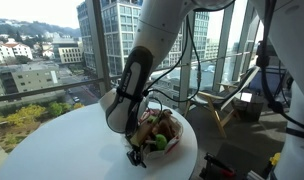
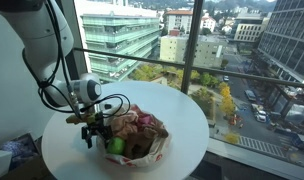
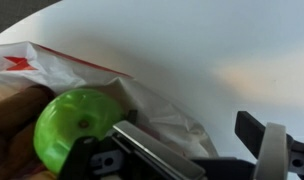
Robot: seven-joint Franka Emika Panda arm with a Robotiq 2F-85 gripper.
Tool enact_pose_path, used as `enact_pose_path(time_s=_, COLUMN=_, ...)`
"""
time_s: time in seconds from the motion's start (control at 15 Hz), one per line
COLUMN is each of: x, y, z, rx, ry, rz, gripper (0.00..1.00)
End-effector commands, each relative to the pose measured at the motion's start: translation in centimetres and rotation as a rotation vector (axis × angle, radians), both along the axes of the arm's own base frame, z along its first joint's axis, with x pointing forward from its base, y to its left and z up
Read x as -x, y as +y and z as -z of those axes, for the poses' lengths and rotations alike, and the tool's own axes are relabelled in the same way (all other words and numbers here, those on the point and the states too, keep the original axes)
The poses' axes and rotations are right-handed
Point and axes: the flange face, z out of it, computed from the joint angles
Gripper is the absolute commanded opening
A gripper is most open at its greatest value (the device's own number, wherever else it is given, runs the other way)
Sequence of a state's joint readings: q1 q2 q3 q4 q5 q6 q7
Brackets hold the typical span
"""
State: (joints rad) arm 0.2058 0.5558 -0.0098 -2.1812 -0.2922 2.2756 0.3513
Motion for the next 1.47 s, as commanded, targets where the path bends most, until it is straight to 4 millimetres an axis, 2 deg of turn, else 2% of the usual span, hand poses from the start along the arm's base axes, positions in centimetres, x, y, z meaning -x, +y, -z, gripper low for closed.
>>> enact_pose_path(time_s=0.0, x=0.1, y=-0.3, z=0.1, rx=0.058, ry=-0.050, rz=0.008, gripper=1.00)
enact_pose_path(time_s=0.07, x=0.0, y=-0.6, z=0.6, rx=0.074, ry=-0.052, rz=0.014, gripper=1.00)
enact_pose_path(time_s=0.13, x=-0.1, y=-0.9, z=0.9, rx=0.079, ry=-0.044, rz=0.017, gripper=0.84)
enact_pose_path(time_s=0.2, x=0.0, y=-1.1, z=1.3, rx=0.075, ry=-0.042, rz=0.021, gripper=0.73)
enact_pose_path(time_s=0.4, x=0.1, y=-1.5, z=1.5, rx=0.064, ry=-0.033, rz=0.036, gripper=0.49)
enact_pose_path(time_s=0.8, x=-0.2, y=-1.8, z=0.3, rx=0.037, ry=-0.059, rz=0.043, gripper=0.05)
enact_pose_path(time_s=0.87, x=-0.3, y=-2.0, z=0.1, rx=0.007, ry=-0.047, rz=0.062, gripper=0.00)
enact_pose_path(time_s=1.0, x=-0.6, y=-3.1, z=-0.3, rx=-0.088, ry=-0.005, rz=0.103, gripper=0.00)
enact_pose_path(time_s=1.4, x=-2.2, y=-8.1, z=-0.9, rx=-0.420, ry=0.050, rz=0.162, gripper=0.00)
